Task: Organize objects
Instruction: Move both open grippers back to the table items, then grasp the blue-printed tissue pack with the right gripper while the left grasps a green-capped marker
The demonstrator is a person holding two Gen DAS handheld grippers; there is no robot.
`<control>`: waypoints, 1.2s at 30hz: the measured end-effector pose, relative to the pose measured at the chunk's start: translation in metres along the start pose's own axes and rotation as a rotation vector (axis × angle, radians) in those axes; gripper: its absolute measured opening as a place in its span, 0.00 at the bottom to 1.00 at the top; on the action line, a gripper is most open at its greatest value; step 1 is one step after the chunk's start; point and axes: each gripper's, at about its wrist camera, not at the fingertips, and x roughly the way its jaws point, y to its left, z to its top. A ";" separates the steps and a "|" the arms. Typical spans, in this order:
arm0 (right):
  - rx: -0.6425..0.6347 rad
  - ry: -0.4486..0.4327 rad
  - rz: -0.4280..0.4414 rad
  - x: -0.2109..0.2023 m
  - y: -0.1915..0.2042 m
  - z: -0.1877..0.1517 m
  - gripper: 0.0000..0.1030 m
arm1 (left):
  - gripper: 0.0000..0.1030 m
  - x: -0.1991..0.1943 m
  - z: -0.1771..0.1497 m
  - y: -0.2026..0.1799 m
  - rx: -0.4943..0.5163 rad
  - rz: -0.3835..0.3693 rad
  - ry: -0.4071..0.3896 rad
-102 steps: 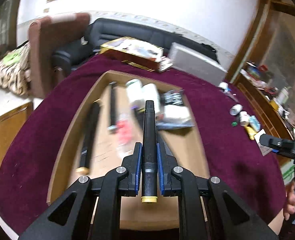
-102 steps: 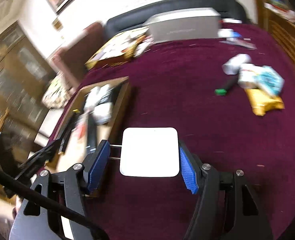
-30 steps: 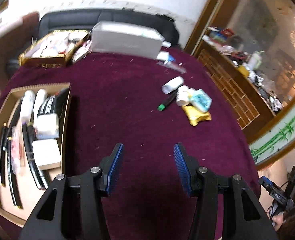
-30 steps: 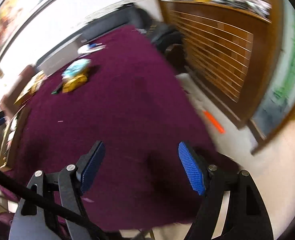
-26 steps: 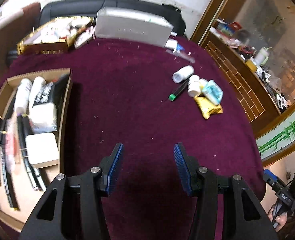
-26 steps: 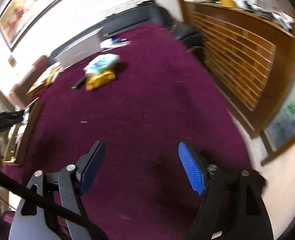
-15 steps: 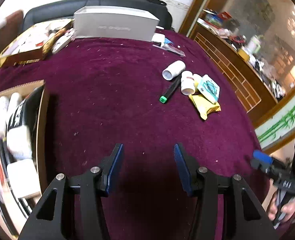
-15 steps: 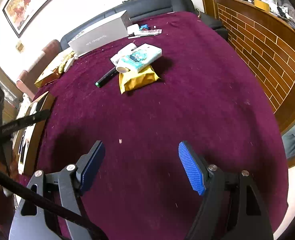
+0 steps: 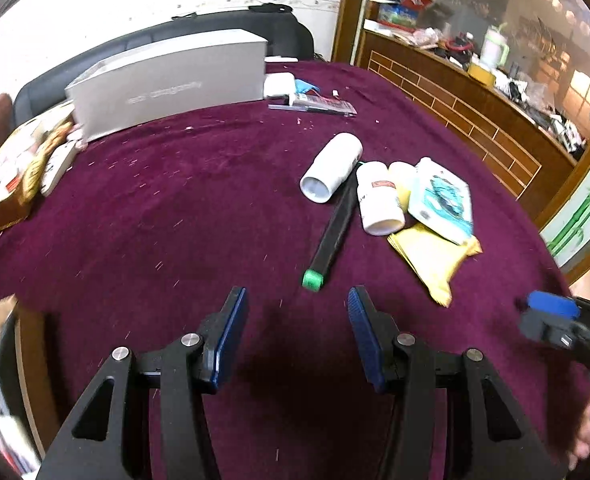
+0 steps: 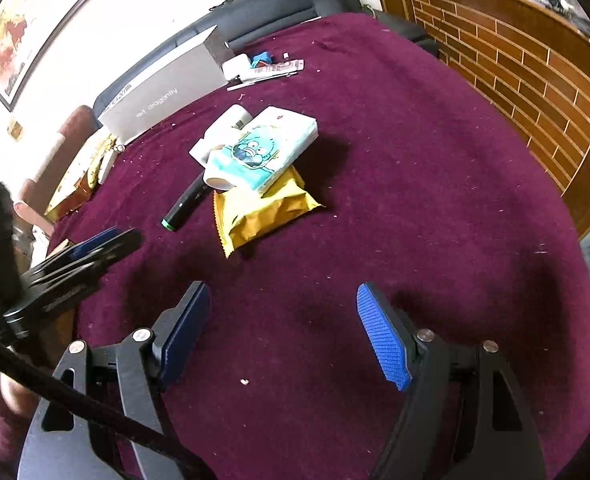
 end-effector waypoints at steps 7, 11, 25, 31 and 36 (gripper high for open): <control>0.014 -0.009 0.007 -0.001 -0.006 0.006 0.74 | 0.44 0.043 0.014 -0.012 0.030 -0.010 0.026; 0.026 -0.014 0.008 0.000 -0.010 0.010 0.74 | 0.44 0.053 0.024 -0.025 0.071 -0.002 0.014; 0.173 -0.007 0.092 0.011 -0.027 0.047 0.74 | 0.11 0.002 0.011 -0.010 0.015 -0.026 0.018; 0.307 0.029 0.149 0.042 -0.035 0.080 0.74 | 0.11 -0.024 -0.019 0.001 -0.039 -0.069 0.035; 0.321 0.035 0.100 0.060 -0.024 0.094 0.74 | 0.15 0.002 -0.023 0.003 -0.072 -0.062 0.084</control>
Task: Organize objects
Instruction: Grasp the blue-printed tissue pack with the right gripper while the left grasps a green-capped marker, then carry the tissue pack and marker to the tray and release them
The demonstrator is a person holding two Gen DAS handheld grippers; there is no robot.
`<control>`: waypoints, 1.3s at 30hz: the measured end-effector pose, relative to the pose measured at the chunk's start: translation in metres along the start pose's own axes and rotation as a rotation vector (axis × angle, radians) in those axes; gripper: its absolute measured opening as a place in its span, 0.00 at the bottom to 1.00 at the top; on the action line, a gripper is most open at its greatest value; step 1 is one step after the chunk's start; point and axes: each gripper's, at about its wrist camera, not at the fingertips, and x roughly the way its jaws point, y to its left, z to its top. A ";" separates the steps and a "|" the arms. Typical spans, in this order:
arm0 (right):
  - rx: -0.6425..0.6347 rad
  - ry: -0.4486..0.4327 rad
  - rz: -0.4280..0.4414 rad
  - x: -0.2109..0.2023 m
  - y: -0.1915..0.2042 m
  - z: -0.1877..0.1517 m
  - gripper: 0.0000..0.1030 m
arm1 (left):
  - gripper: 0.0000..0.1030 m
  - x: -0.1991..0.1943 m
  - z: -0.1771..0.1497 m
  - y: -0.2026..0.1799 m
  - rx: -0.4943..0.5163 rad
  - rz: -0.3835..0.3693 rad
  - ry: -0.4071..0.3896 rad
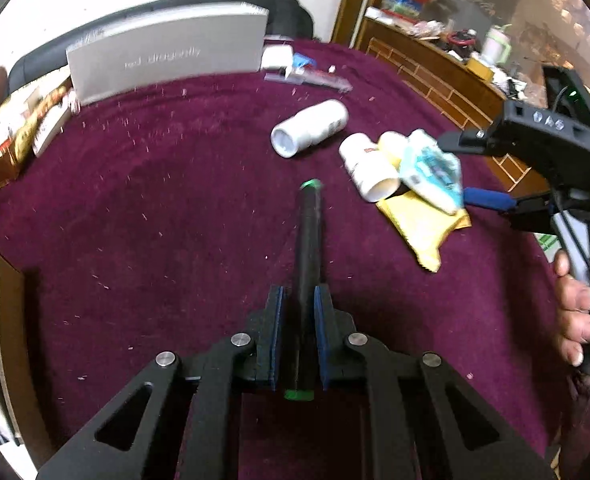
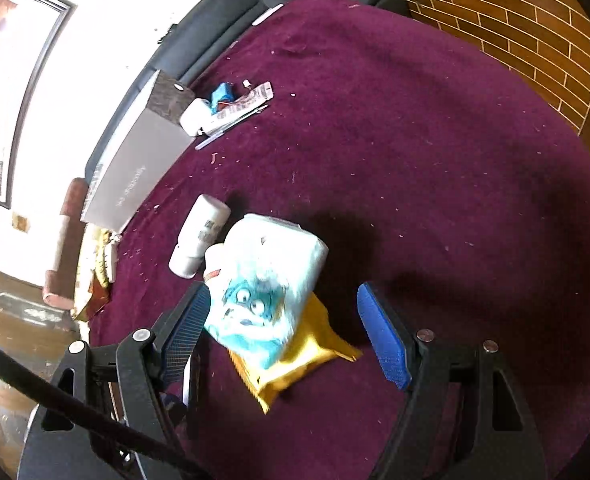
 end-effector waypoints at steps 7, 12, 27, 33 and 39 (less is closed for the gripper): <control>-0.027 -0.007 -0.091 0.017 0.014 0.003 0.73 | 0.46 0.020 0.000 -0.019 0.016 0.019 -0.031; -0.089 -0.026 -0.129 0.020 0.025 0.000 0.54 | 0.11 0.022 -0.008 -0.031 0.079 0.082 -0.057; -0.287 -0.049 -0.087 -0.014 0.056 -0.036 0.11 | 0.11 -0.047 -0.034 -0.003 -0.054 -0.044 -0.132; -0.293 -0.041 -0.019 -0.026 0.061 -0.061 0.11 | 0.11 -0.081 -0.050 0.005 -0.096 -0.064 -0.194; -0.323 -0.016 0.054 -0.041 0.076 -0.093 0.11 | 0.11 -0.111 -0.077 0.020 -0.131 -0.047 -0.238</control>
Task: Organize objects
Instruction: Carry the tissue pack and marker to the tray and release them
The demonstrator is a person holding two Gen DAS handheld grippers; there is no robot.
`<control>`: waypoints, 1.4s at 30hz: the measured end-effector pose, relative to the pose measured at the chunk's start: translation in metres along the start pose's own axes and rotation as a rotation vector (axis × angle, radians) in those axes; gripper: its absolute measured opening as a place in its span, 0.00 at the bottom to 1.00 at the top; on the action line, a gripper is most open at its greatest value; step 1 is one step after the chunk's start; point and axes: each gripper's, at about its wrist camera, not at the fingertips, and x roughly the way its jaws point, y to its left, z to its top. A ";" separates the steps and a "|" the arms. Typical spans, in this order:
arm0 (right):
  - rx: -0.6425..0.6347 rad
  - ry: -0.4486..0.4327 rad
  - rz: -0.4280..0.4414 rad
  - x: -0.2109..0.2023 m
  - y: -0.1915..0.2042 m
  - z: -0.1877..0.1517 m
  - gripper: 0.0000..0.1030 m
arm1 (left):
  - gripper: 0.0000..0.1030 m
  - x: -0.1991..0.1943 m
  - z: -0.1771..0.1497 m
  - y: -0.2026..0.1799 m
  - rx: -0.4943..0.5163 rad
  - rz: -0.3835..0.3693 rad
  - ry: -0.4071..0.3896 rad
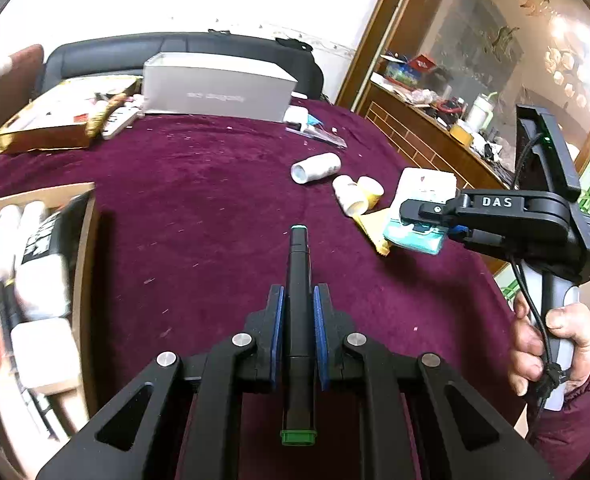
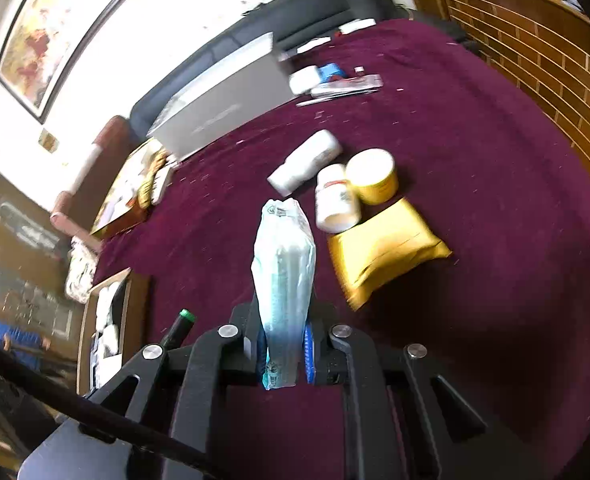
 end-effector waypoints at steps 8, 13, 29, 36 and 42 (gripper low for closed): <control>-0.117 0.013 0.071 -0.012 0.061 -0.031 0.11 | 0.11 -0.057 -0.024 0.030 -0.053 0.043 -0.086; -0.208 0.047 0.124 -0.008 0.106 -0.053 0.11 | 0.11 -0.089 -0.040 0.067 -0.106 0.124 -0.140; -0.434 0.284 0.282 0.064 0.219 -0.141 0.11 | 0.11 -0.114 -0.103 0.168 -0.309 0.276 -0.121; -0.487 0.373 0.276 0.091 0.240 -0.173 0.12 | 0.11 -0.109 -0.112 0.170 -0.278 0.296 -0.124; -0.473 0.436 0.267 0.113 0.242 -0.183 0.12 | 0.11 -0.110 -0.116 0.178 -0.301 0.276 -0.129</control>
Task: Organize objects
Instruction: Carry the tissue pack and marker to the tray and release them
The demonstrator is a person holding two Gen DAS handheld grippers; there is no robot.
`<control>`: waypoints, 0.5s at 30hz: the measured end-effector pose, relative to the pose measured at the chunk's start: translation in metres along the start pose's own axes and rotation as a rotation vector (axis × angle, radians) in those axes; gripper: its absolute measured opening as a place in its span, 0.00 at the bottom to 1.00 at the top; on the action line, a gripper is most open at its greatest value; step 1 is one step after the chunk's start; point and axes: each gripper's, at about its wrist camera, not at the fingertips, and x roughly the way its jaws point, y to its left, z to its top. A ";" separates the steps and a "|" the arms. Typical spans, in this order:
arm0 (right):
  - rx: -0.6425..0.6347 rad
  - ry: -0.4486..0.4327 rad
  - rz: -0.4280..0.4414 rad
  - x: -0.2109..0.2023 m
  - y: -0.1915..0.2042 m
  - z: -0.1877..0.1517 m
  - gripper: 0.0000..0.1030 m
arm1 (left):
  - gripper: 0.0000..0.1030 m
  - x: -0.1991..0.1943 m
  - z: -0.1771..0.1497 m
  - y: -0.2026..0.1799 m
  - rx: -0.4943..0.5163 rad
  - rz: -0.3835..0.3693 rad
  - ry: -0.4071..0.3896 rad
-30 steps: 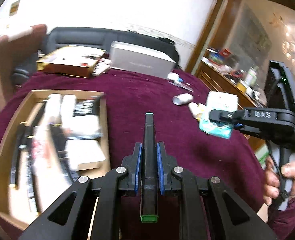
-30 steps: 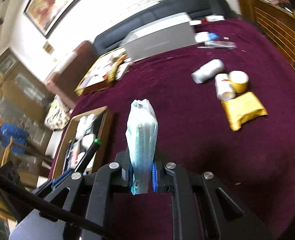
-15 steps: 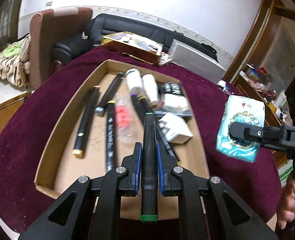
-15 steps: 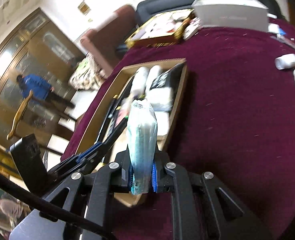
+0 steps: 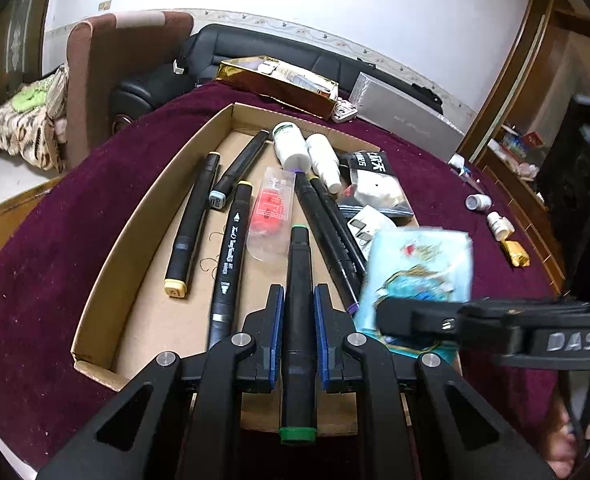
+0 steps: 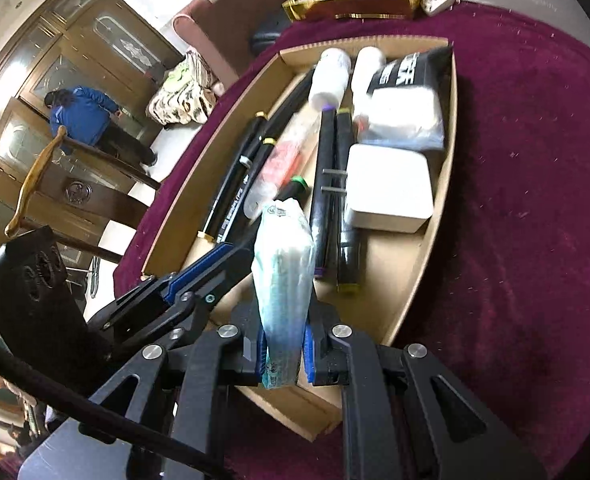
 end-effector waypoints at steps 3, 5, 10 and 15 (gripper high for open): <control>0.006 0.023 0.002 0.008 -0.001 -0.002 0.12 | 0.12 -0.004 0.001 0.003 -0.018 -0.019 -0.011; 0.005 0.026 0.001 0.008 0.000 -0.003 0.12 | 0.12 -0.007 0.002 0.005 -0.034 -0.041 -0.019; -0.025 0.020 -0.062 0.008 0.004 -0.002 0.17 | 0.34 -0.021 0.008 0.004 -0.047 -0.071 -0.077; -0.043 0.006 -0.110 0.005 0.005 -0.005 0.30 | 0.56 -0.038 0.015 0.012 -0.108 -0.115 -0.143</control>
